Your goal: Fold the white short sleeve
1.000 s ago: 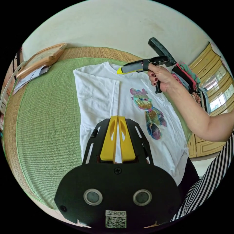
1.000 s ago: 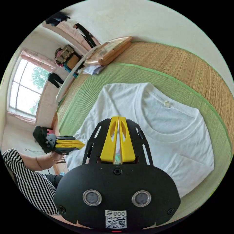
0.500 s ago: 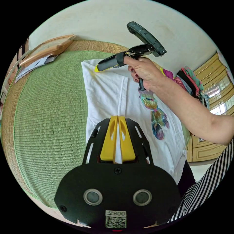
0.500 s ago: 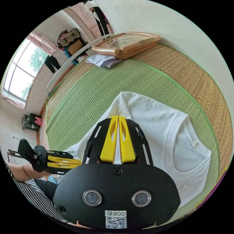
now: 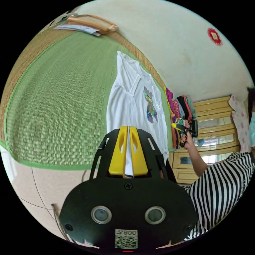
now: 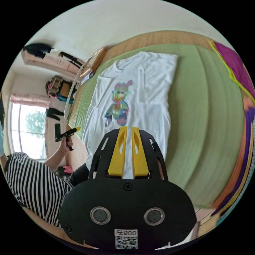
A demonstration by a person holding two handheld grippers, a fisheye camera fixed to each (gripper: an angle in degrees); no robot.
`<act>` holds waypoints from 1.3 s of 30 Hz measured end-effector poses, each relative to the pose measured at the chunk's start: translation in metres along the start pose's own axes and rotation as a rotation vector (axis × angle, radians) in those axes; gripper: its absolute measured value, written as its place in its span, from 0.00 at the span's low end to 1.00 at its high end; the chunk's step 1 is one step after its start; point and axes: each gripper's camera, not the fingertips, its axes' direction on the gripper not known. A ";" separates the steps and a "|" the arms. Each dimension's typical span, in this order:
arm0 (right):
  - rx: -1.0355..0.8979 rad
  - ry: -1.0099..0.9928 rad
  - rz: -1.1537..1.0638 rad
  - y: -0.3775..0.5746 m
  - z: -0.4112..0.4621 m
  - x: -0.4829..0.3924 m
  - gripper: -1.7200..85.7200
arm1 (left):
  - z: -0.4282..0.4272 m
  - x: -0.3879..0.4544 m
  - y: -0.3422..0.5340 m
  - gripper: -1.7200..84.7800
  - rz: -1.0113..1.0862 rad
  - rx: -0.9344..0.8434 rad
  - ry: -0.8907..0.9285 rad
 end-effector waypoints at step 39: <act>-0.135 -0.243 0.672 0.279 -0.105 0.121 0.11 | -0.016 -0.173 0.110 0.14 -0.317 -0.121 0.280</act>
